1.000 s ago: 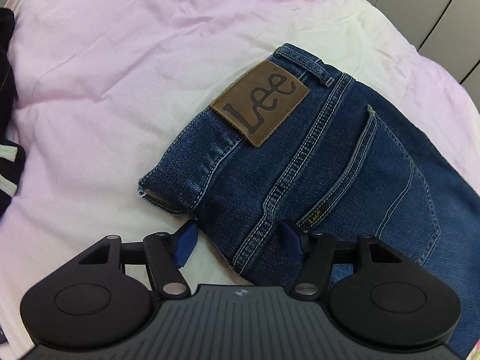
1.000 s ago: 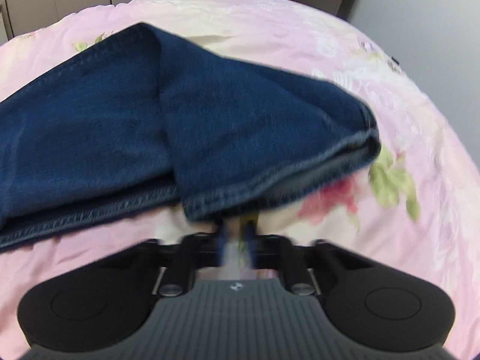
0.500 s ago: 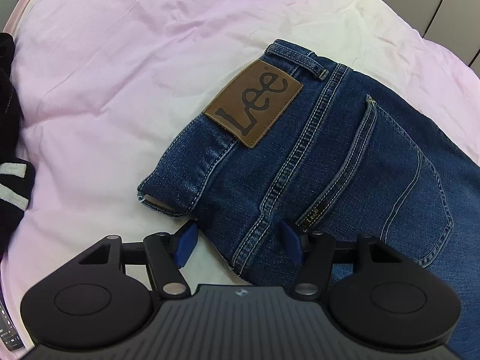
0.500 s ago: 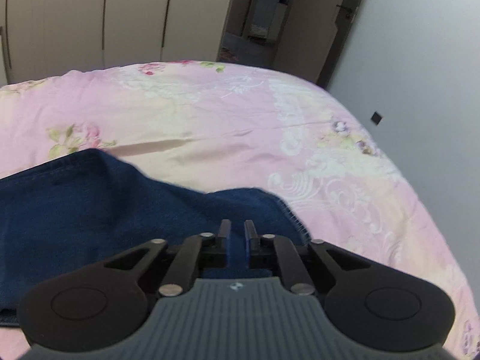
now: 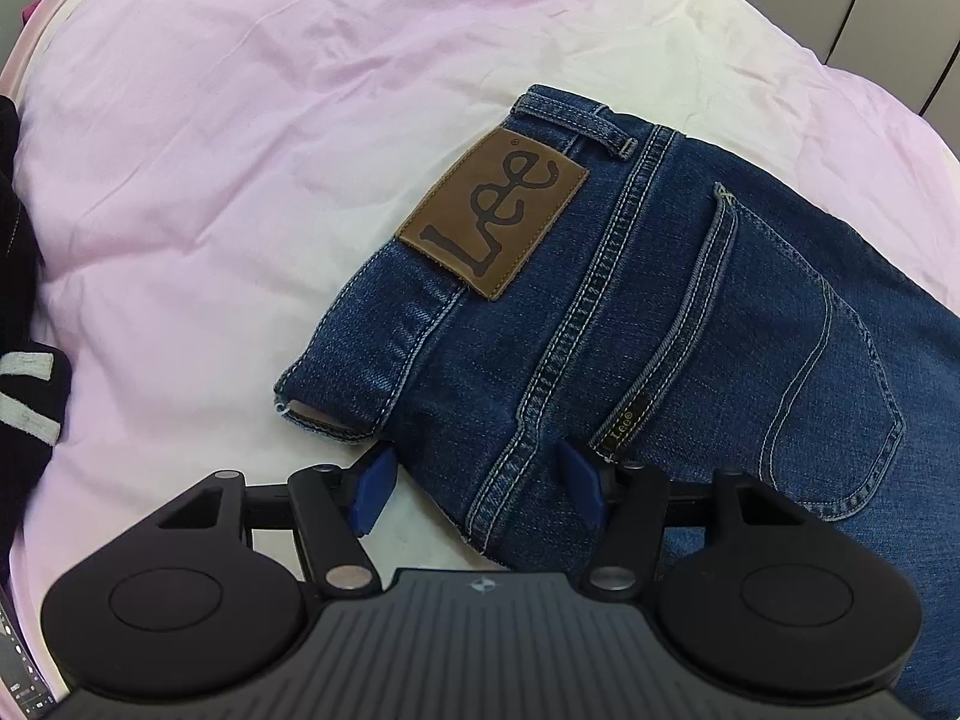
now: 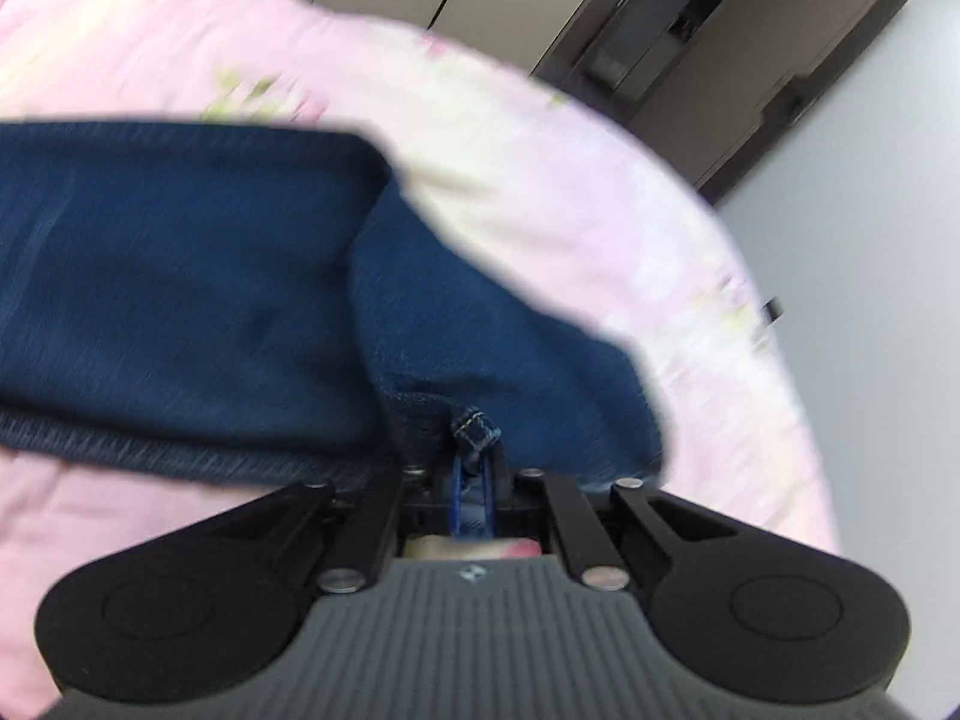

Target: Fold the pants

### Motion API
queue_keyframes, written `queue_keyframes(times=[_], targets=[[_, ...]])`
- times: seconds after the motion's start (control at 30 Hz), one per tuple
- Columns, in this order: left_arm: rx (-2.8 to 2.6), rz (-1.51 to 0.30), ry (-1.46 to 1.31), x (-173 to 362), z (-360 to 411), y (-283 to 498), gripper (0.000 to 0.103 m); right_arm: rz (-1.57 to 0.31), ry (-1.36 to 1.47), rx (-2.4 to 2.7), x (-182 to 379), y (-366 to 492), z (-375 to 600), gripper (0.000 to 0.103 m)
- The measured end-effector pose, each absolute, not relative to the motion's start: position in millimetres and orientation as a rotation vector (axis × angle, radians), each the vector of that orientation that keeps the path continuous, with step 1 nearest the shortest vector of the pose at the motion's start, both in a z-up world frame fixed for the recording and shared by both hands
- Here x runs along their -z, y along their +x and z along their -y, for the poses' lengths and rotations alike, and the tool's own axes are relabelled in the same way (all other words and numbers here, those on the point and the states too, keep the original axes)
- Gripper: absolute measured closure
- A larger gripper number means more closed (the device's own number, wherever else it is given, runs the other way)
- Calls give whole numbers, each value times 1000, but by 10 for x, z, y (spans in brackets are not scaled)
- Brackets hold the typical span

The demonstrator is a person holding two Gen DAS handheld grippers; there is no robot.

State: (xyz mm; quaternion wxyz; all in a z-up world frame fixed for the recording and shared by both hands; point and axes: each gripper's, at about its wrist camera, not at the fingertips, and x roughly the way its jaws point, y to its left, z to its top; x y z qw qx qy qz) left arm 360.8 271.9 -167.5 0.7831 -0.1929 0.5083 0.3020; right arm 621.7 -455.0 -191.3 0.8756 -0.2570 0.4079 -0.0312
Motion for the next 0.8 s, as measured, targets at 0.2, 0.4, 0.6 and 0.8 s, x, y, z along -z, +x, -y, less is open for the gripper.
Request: queue_keyframes(times=[0.2, 0.4, 0.6, 0.8], targets=[[-653, -1099, -407, 1669, -2713, 3613, 34, -690, -541, 322, 1319, 6942, 4886, 94], [-655, -1116, -393, 1655, -2697, 3656, 34, -686, -583, 392, 1339, 6964, 5110, 78], [-638, -1089, -391, 1530, -2673, 3562, 35, -853, -319, 276, 1750, 6560, 5388, 77], [-527, -1025, -467, 1122, -2323, 3306, 36, -968, -17, 211, 2385, 6149, 5424, 61]])
